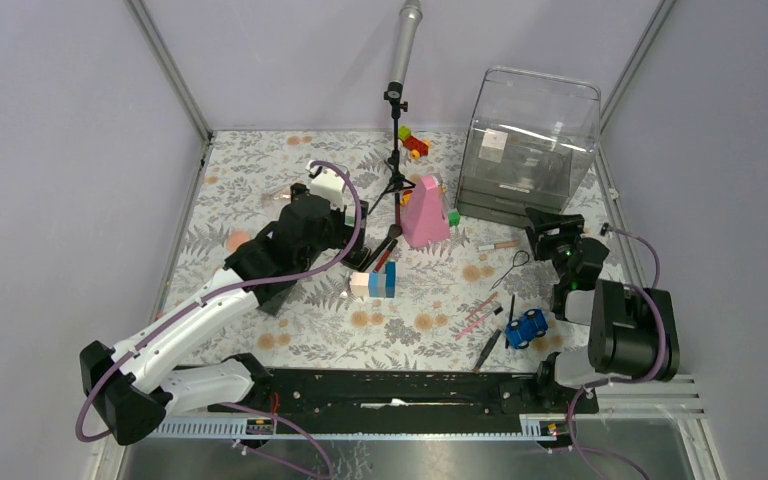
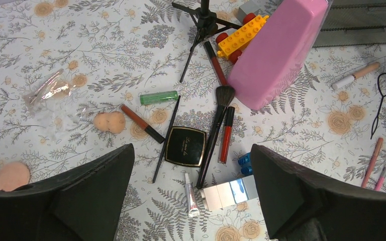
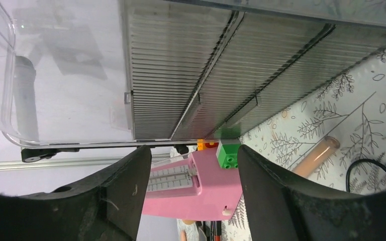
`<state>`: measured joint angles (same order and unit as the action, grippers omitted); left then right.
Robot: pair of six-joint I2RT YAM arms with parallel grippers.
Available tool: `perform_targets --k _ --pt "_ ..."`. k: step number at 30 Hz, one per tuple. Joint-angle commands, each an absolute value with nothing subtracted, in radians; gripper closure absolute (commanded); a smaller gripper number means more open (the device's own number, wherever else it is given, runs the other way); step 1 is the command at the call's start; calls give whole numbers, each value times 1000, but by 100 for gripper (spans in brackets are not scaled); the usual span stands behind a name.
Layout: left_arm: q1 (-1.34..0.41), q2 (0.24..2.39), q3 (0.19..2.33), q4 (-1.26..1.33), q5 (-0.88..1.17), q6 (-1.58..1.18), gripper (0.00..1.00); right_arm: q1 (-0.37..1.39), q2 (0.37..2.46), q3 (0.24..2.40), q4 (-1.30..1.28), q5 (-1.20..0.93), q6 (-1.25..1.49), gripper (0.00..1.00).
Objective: Organize the makeup
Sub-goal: Open the drawer in the storage box.
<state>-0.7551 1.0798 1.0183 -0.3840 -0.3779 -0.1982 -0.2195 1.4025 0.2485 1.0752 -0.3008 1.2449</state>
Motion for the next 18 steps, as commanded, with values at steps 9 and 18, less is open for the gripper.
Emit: perform_targets --k 9,18 --pt "-752 1076 1008 -338 -371 -184 5 -171 1837 322 1675 -346 1459 42" --pt "-752 1083 1008 -339 -374 -181 5 -155 1858 334 1677 -329 1411 41"
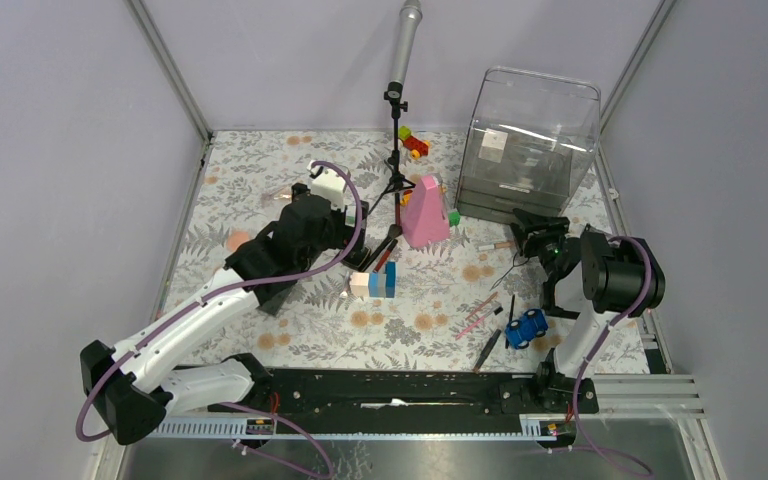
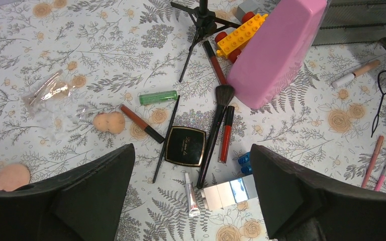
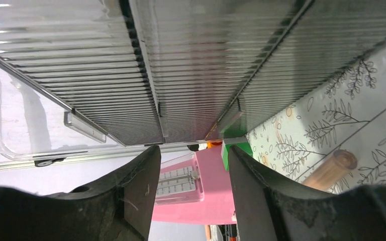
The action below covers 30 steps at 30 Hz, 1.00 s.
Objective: Organize the makeup
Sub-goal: Open the drawer in the storage box.
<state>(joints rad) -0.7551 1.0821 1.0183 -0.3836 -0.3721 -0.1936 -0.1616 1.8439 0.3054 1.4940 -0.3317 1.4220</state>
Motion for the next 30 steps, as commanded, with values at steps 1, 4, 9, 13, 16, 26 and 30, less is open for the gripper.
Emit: perform_targets --k 1,4,9,13,16,26,30 --pt "-751 1084 1008 -339 -374 -180 5 -154 1862 337 1677 -328 1411 41" --pt "-752 1087 1008 -338 -372 -179 5 -155 1864 344 1678 -317 1413 41" --pt "-751 1089 1006 -339 -365 -180 5 -153 1853 363 1678 -310 1424 42" --pt "-752 1091 1008 -339 -363 -179 5 -153 1846 373 1678 -301 1428 42" --pt "-752 1093 1006 -339 -363 -178 5 -153 1862 389 1678 -299 1440 43" --pt "-752 1103 1007 -339 -354 -179 6 -153 1889 434 1678 -275 1451 51" --pt "-751 1104 1006 -339 -353 -179 5 -153 1904 444 1678 -276 1454 56"
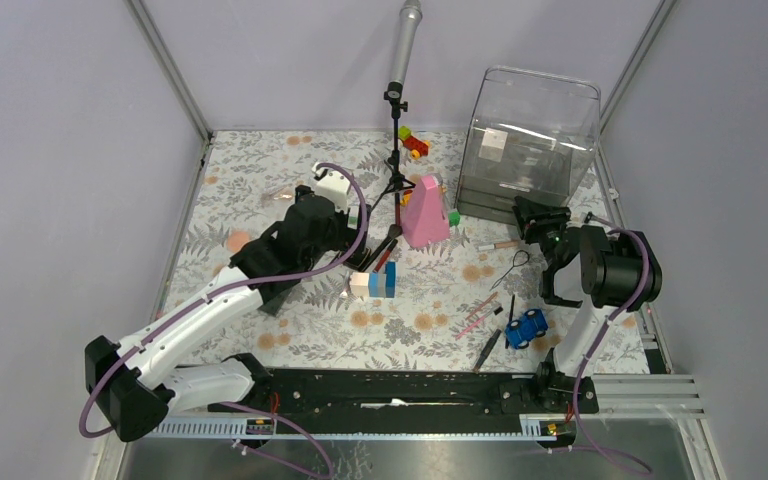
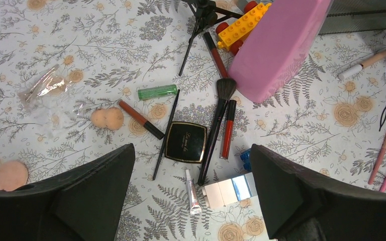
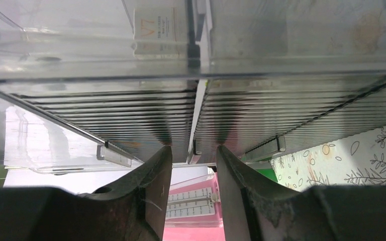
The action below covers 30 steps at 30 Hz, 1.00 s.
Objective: Organize the makeup
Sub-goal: Open the drawer in the storage box.
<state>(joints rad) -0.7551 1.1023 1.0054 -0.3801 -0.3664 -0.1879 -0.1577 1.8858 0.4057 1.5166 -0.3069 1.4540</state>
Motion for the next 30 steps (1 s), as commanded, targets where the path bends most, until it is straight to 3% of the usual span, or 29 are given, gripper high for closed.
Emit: perform_targets --k 1,12,21,30 --pt "-751 1105 1006 -339 -355 -179 5 -153 1906 446 1678 -276 1455 57" --pt "-752 1118 1008 -338 -349 -178 6 -153 1919 461 1679 -285 1425 75" --pt "-752 1114 1008 -339 -353 -176 6 -153 1904 464 1678 -324 1388 97" --pt "-751 1114 1006 -339 -352 -176 5 -153 1846 363 1678 -345 1355 99"
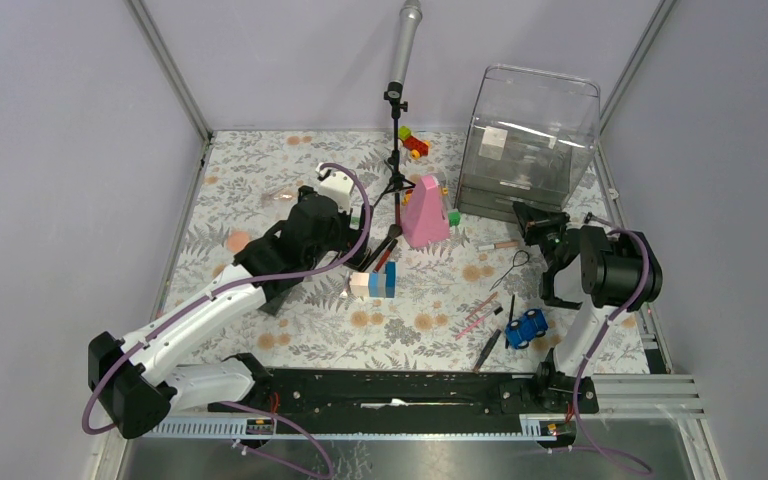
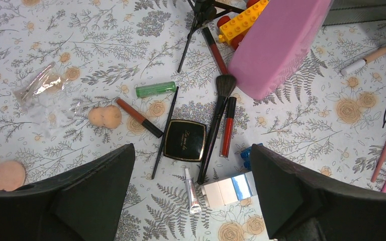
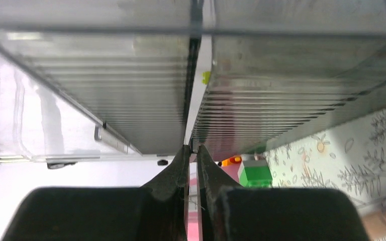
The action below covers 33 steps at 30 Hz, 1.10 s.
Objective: Organize the makeup
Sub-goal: Open the drawer in the storage box.
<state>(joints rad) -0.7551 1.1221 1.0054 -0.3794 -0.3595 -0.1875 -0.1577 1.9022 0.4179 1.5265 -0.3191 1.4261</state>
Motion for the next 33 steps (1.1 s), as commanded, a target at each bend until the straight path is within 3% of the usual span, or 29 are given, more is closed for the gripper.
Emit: perform_targets --k 1,20,24,29,33 --pt "-751 1113 1006 -339 -352 -175 6 -153 1836 345 1679 -348 1349 99" --pt "-751 1117 1008 -342 -340 -176 6 -153 1619 93 1669 -369 1282 96" --pt "-752 1118 1008 -342 -339 -176 6 -153 1639 91 1669 -373 1275 83" --pt "-751 1120 1008 -341 -336 -176 6 -153 1622 87 1660 -376 1261 56" --pt "-752 1121 1008 -341 -334 -176 6 -153 1557 79 1589 -379 1221 46"
